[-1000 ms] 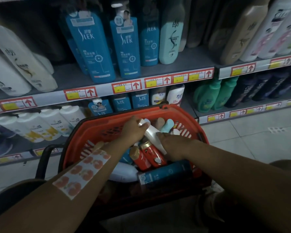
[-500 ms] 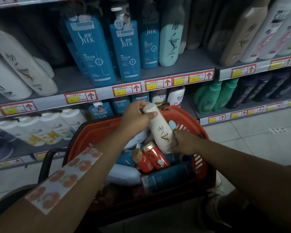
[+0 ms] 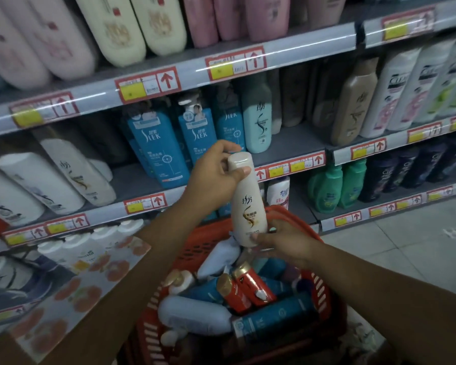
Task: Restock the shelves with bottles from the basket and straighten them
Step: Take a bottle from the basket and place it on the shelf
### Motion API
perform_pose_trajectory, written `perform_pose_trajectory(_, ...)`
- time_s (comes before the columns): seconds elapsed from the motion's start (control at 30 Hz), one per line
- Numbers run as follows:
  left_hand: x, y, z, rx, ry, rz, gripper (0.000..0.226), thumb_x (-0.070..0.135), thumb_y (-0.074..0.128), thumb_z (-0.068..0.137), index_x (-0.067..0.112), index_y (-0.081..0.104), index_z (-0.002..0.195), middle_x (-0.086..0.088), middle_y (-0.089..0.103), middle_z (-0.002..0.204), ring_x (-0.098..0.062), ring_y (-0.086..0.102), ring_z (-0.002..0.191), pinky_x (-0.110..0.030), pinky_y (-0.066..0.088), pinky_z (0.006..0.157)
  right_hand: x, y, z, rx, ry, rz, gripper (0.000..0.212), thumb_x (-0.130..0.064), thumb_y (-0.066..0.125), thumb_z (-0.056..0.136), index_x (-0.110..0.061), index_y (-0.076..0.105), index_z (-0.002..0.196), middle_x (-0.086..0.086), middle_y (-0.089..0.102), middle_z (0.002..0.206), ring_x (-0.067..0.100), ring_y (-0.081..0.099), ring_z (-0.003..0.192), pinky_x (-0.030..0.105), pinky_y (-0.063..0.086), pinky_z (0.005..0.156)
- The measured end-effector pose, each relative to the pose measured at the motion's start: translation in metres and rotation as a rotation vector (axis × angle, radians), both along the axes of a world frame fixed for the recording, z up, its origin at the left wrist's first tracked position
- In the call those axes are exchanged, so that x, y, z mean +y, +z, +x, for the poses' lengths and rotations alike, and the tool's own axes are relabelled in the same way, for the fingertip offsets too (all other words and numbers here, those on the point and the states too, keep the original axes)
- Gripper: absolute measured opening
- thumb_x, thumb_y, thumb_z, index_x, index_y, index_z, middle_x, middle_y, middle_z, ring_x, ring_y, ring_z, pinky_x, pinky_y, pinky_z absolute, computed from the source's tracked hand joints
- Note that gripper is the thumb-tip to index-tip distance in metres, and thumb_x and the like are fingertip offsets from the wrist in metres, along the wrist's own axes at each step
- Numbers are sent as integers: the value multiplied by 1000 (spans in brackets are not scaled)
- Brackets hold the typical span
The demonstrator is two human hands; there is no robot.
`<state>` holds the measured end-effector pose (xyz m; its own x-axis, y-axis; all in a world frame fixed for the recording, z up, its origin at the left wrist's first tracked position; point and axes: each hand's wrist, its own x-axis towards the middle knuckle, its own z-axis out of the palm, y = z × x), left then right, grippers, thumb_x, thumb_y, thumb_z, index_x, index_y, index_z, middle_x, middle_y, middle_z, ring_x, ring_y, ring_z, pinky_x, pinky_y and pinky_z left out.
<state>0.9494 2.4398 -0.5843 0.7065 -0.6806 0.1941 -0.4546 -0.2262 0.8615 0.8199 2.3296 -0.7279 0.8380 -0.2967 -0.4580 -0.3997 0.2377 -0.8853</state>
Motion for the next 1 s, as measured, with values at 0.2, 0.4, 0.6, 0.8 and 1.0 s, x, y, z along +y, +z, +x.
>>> perform_pose_trajectory(0.2, -33, 36, 8, -38, 61, -18, 27, 16, 75, 88, 32, 56, 99, 4, 68, 102, -12, 67, 95, -37, 57, 88, -13, 31, 12, -126, -240, -56, 38, -12, 76, 88, -10, 54, 119, 12, 66, 113, 28, 68, 101, 45, 60, 85)
perform_pose_trajectory(0.4, -83, 65, 4, -144, 60, -32, 29, 20, 74, 90, 22, 57, 113, 4, 65, 109, -9, 64, 96, -25, 56, 82, -45, 54, 22, -198, -438, -413, 55, -10, 87, 71, -15, 51, 111, -1, 62, 100, 9, 60, 84, 17, 48, 57)
perform_pose_trajectory(0.6, -130, 76, -5, -330, 41, -27, 30, 25, 69, 94, 18, 56, 120, 8, 60, 110, -2, 59, 89, -9, 52, 70, -98, 68, 33, -185, -489, -469, 58, -7, 87, 69, -10, 51, 115, 7, 61, 112, 21, 60, 96, 21, 45, 60)
perform_pose_trajectory(0.8, -152, 70, 0, -327, -45, 38, 40, 14, 62, 97, 25, 53, 135, 8, 57, 128, -3, 58, 105, -3, 46, 69, -128, 62, 47, -182, -532, -473, 64, -13, 89, 68, -8, 53, 122, 9, 59, 117, 22, 60, 99, 30, 56, 71)
perform_pose_trajectory(1.0, -167, 66, 9, -416, -117, 198, 53, 11, 66, 92, 22, 46, 141, 1, 45, 132, -12, 48, 120, -24, 42, 96, -139, 57, 62, -175, -561, -549, 77, -17, 92, 63, -9, 49, 126, 12, 53, 124, 28, 58, 110, 45, 54, 92)
